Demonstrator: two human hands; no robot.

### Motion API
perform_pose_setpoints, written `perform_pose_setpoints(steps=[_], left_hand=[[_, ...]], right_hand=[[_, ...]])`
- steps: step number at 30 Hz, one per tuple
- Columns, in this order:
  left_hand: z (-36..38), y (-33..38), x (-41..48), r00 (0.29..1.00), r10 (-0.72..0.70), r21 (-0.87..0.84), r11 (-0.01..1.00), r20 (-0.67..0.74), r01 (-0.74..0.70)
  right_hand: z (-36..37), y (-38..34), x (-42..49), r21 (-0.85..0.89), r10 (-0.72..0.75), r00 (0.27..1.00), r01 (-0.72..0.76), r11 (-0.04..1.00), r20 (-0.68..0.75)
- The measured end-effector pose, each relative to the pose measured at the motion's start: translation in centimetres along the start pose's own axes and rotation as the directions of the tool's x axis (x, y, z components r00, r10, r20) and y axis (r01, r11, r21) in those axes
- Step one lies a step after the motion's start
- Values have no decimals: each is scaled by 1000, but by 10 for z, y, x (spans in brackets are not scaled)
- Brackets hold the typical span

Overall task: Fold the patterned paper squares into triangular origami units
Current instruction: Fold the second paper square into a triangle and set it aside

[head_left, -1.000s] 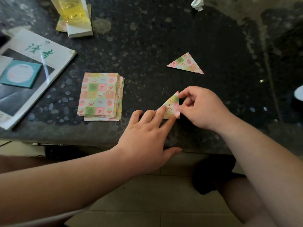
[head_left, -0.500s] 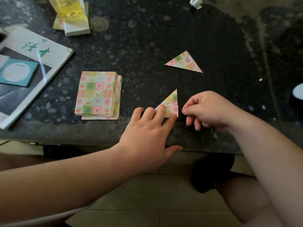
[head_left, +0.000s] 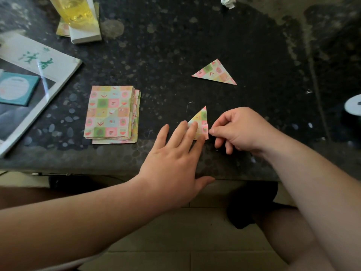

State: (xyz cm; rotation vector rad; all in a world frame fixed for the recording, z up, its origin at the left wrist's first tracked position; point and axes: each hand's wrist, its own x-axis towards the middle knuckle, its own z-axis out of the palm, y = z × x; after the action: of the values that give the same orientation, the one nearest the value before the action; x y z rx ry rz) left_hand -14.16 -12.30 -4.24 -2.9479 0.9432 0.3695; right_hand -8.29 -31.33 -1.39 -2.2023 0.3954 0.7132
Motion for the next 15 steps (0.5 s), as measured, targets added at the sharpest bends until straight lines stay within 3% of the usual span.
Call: perform_pose_setpoints(steps=[6, 15], left_hand=[[0, 3, -2, 1000, 10, -11, 1000, 19, -10], [-4, 4, -2, 998, 5, 6, 1000, 59, -6]], right_hand=[[3, 1, 2, 79, -6, 1000, 7, 997, -14], [11, -3, 4, 6, 9, 997, -8, 1000, -79]])
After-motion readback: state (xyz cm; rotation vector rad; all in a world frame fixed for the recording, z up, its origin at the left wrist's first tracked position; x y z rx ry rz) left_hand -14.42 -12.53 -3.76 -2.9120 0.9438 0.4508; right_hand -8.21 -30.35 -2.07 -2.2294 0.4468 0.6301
